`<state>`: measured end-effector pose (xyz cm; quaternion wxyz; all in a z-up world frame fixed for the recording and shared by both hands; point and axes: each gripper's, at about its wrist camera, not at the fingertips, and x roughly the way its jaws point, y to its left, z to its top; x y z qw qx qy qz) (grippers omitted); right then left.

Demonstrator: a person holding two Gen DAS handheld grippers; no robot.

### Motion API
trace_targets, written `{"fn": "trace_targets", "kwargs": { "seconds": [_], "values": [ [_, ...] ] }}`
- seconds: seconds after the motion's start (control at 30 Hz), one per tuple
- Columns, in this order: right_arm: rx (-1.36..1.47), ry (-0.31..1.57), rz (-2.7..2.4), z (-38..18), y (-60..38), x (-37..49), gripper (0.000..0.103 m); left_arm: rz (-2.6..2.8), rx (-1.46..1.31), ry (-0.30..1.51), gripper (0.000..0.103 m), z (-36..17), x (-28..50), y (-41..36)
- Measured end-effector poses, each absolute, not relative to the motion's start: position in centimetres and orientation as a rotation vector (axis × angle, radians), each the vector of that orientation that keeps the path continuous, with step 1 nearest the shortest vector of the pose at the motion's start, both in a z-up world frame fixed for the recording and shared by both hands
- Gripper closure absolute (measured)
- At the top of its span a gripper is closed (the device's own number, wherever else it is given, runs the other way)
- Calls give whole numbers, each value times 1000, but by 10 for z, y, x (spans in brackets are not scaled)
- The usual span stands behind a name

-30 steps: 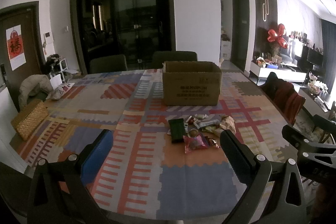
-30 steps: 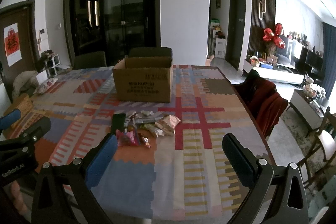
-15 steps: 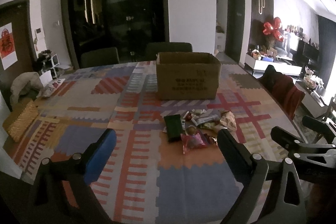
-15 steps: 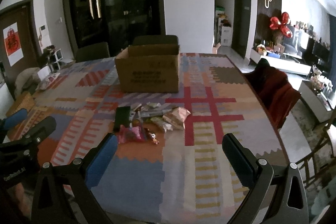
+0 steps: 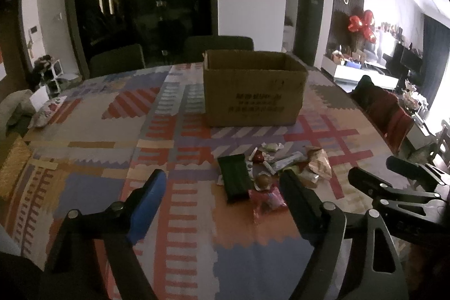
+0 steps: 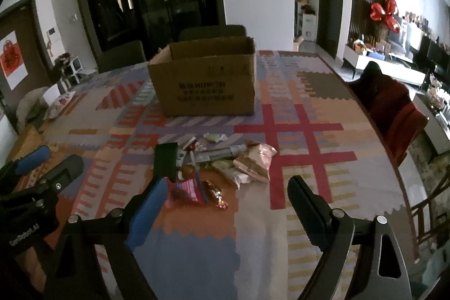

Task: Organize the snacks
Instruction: 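Grasp the dark green bar pack with the left gripper while the right grasps wrapped candies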

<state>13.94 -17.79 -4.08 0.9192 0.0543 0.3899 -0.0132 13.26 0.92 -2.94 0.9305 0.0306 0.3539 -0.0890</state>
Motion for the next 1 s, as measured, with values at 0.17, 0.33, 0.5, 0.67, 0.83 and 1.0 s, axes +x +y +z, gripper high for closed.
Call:
{"fn": "trace_targets", "kwargs": {
  "seconds": [0.17, 0.33, 0.5, 0.67, 0.83, 1.0],
  "values": [
    [143, 861, -50, -57, -173, 163, 20, -231, 70, 772, 24, -44, 161, 12],
    [182, 935, -68, -79, -171, 180, 27, -293, 75, 842, 33, -65, 185, 13],
    [210, 1030, -68, -105, -169, 193, 42, -333, 56, 914, 40, -86, 203, 10],
    [216, 1079, -50, -122, -169, 203, 52, -331, 43, 953, 41, -103, 217, 4],
    [208, 1121, -3, -139, -167, 213, 60, -333, 25, 1027, 45, -123, 229, -3],
    [213, 1142, 29, -148, -170, 220, 63, -362, 36, 1058, 45, -134, 231, -12]
  ]
}}
